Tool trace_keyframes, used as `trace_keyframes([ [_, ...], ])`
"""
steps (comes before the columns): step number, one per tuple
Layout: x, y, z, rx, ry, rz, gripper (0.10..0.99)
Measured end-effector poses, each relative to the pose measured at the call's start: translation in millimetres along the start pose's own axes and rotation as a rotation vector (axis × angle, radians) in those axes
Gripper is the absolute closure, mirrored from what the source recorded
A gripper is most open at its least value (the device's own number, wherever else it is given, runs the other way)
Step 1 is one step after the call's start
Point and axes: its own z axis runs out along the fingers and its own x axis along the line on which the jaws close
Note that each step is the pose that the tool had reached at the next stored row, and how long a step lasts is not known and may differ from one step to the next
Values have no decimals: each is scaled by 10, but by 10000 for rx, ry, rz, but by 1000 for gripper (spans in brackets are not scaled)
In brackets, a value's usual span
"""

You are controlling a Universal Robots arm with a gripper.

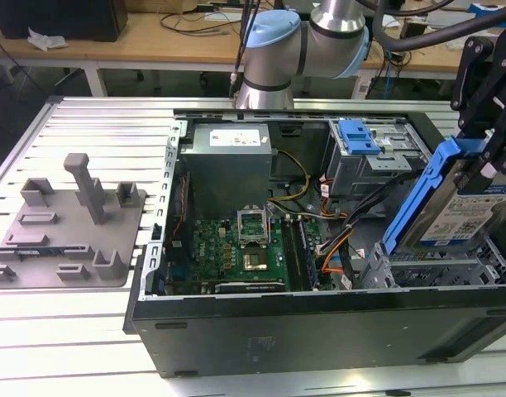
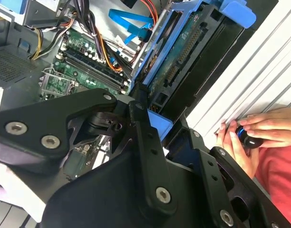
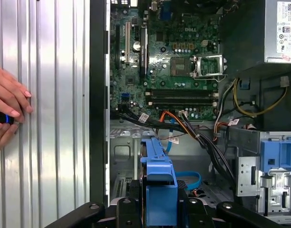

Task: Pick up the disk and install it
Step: 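Insert the disk into the insertion slot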

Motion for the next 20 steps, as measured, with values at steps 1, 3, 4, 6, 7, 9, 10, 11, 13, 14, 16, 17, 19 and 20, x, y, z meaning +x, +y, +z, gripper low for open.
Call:
trace_keyframes([
  [1,0,0,8,0,0,1,718],
  [3,2,-3,22,0,-1,1,718],
  [4,2,-3,26,0,0,1,718],
  [6,3,-4,44,0,-1,1,718],
  [7,4,-4,50,-1,-1,0,718],
  [9,4,-4,61,-1,3,1,718],
  [10,5,-4,73,0,4,1,718],
  [11,6,-3,88,-1,-3,1,718],
  [13,6,-4,104,-1,1,1,718],
  [14,7,-3,119,0,-1,1,718],
  [16,8,-3,150,0,-1,1,718],
  [17,9,-3,161,-1,-1,1,718],
  [19,10,-3,185,0,-1,1,718],
  [20,11,-3,198,0,-1,1,718],
])
